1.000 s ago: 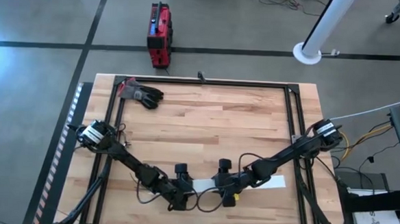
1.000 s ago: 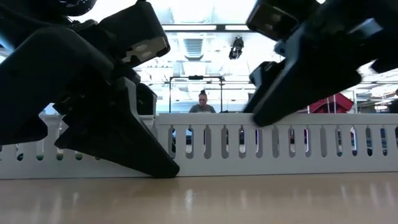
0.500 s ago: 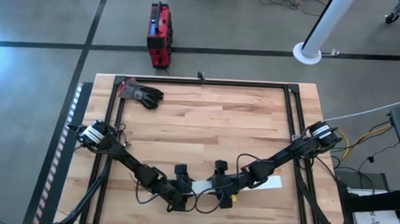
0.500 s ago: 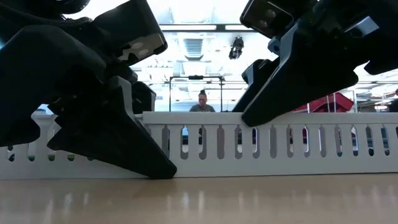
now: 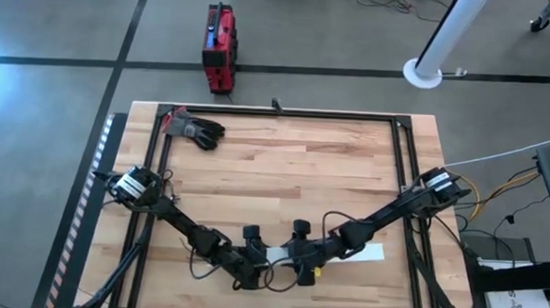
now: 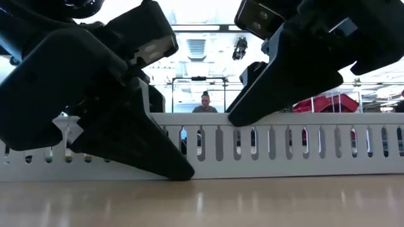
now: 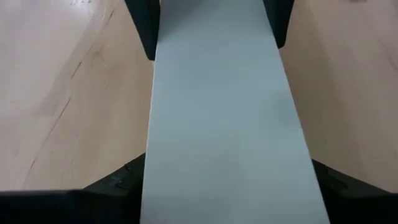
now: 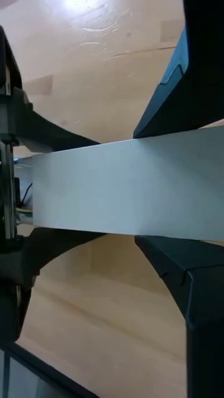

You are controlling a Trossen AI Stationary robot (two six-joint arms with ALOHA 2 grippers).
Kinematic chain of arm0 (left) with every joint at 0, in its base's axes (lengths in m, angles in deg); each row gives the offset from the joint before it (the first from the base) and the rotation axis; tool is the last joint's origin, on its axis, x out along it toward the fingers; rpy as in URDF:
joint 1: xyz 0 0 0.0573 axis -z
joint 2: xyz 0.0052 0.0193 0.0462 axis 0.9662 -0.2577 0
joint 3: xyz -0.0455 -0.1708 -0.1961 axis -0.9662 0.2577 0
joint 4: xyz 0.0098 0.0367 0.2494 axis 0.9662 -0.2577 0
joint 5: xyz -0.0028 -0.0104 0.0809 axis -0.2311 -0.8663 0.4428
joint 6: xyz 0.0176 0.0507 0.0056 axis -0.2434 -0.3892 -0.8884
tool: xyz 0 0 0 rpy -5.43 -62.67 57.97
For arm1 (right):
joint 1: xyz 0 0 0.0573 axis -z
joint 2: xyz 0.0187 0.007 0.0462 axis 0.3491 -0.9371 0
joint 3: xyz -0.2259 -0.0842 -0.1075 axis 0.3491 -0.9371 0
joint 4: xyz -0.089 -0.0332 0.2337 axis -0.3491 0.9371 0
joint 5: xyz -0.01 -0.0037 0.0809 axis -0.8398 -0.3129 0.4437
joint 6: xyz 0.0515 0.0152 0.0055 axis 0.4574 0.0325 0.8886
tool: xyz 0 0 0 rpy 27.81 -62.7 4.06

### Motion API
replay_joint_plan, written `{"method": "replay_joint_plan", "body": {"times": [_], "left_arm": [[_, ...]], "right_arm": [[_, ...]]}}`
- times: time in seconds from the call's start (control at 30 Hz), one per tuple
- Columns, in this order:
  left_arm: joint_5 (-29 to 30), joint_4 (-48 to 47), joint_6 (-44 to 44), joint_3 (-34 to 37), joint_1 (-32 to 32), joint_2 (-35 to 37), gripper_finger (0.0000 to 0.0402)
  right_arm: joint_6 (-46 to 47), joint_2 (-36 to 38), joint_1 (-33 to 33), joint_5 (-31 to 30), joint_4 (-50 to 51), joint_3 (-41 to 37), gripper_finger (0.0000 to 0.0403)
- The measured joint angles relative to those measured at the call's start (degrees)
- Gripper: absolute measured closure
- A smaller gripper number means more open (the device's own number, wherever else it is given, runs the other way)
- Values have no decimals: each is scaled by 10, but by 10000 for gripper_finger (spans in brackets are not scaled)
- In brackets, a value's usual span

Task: Ziptie cables
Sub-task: Close the white cable duct cover

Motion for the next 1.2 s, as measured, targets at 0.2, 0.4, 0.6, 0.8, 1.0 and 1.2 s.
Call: {"method": "replay_joint_plan", "body": {"times": [0.2, 0.4, 0.6, 0.8, 1.0, 1.2], "left_arm": [[3, 16, -11, 1, -2, 0, 174], [2, -33, -21, -11, -2, 26, 158], [-37, -174, 6, -9, 2, 101, 114], [-68, -310, 103, 0, 22, 138, 104], [-47, -301, 175, 25, 45, 121, 109], [-34, -247, 190, 48, 47, 100, 110]], "right_arm": [[-11, -1, 4, 7, -7, 6, 185], [-15, 0, 6, 0, 7, 7, 185], [5, 3, 9, -14, 25, -1, 185], [11, 4, 9, -14, 29, -8, 185], [-2, 4, 8, -9, 28, -10, 185], [-51, 2, 9, 22, -16, -13, 185]]}}
